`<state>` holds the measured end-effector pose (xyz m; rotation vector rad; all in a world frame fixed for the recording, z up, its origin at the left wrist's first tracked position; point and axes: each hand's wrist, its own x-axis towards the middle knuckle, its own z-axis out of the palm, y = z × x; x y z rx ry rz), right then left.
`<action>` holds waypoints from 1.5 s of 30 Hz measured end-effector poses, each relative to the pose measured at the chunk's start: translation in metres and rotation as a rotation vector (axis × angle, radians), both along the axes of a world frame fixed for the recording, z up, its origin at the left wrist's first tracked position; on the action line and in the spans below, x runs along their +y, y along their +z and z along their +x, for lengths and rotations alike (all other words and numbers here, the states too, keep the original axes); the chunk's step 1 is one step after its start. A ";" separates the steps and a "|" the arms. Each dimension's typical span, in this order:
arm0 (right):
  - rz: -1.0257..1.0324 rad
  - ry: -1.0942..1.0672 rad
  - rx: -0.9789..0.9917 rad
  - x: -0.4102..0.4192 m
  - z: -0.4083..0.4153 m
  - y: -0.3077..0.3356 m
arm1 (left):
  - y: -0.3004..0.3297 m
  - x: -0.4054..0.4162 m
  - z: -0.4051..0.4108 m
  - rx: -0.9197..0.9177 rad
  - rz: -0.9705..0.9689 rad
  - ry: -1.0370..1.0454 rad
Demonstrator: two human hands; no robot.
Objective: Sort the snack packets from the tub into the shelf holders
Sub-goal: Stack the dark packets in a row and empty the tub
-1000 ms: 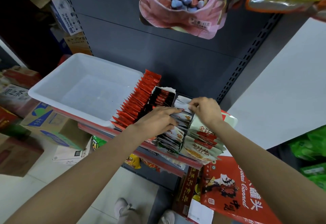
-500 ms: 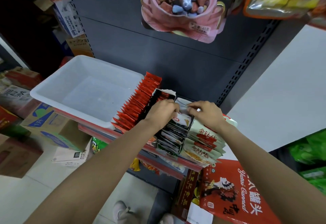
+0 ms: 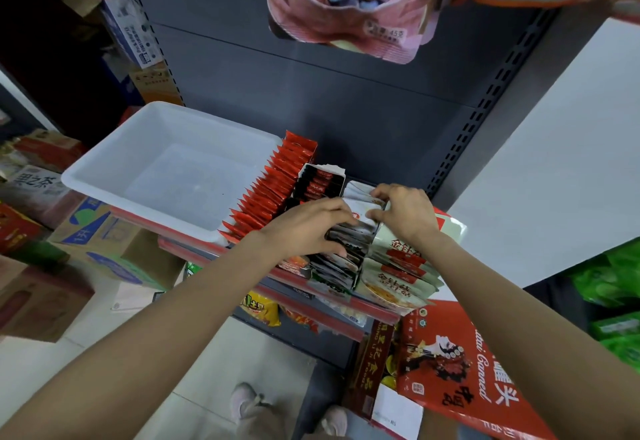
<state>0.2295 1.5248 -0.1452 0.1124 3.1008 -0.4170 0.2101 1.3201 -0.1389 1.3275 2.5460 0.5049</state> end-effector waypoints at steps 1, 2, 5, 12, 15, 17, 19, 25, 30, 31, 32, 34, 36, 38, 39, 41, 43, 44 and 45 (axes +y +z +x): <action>0.002 0.001 0.002 0.000 0.000 0.000 | 0.001 0.003 0.000 0.056 -0.021 -0.014; 0.003 0.003 0.004 -0.001 0.001 0.000 | 0.001 0.006 0.001 0.129 -0.041 -0.034; -0.005 0.003 0.010 0.000 0.002 0.000 | -0.001 0.013 0.004 0.299 -0.136 -0.113; -0.124 -0.022 0.017 0.000 0.003 0.002 | 0.003 0.027 -0.001 0.272 -0.257 0.010; -0.225 -0.054 0.079 0.003 0.004 0.000 | 0.005 0.030 -0.009 0.219 -0.151 0.118; -0.156 -0.037 0.085 0.002 0.003 -0.003 | 0.002 0.029 -0.012 0.272 -0.165 0.122; -0.063 -0.012 0.067 0.002 0.000 -0.004 | -0.002 0.032 -0.010 0.253 -0.181 0.146; -0.062 0.182 0.000 0.006 0.006 0.003 | -0.010 0.035 -0.006 -0.052 0.051 0.361; 0.288 0.316 -0.209 0.005 0.006 0.003 | -0.005 0.047 -0.005 -0.438 -0.032 0.234; 0.289 0.329 -0.221 0.005 0.006 0.004 | -0.005 0.048 -0.006 -0.378 -0.095 0.201; 0.282 0.342 -0.229 0.005 0.006 0.006 | -0.007 0.048 -0.008 -0.294 -0.159 0.173; 0.284 0.361 -0.247 0.006 0.006 0.007 | -0.010 0.041 -0.012 -0.105 -0.296 0.133; 0.322 0.356 -0.248 0.005 0.008 0.006 | -0.012 0.032 -0.014 0.019 -0.382 0.112; 0.328 0.337 -0.227 0.004 0.009 0.007 | -0.011 0.027 -0.013 -0.019 -0.345 0.081; 0.311 0.326 -0.220 0.003 0.009 0.008 | -0.010 0.024 -0.012 -0.068 -0.267 0.072; 0.274 0.310 -0.203 0.004 0.009 0.008 | -0.006 0.014 -0.007 -0.109 -0.015 0.122; 0.253 0.304 -0.160 0.005 0.010 0.006 | 0.000 0.001 0.001 -0.017 0.159 0.162; 0.240 0.301 -0.140 0.005 0.010 0.004 | 0.003 -0.005 0.006 0.041 0.148 0.137; 0.226 0.297 -0.125 0.005 0.011 0.003 | 0.005 -0.011 0.011 0.073 0.094 0.085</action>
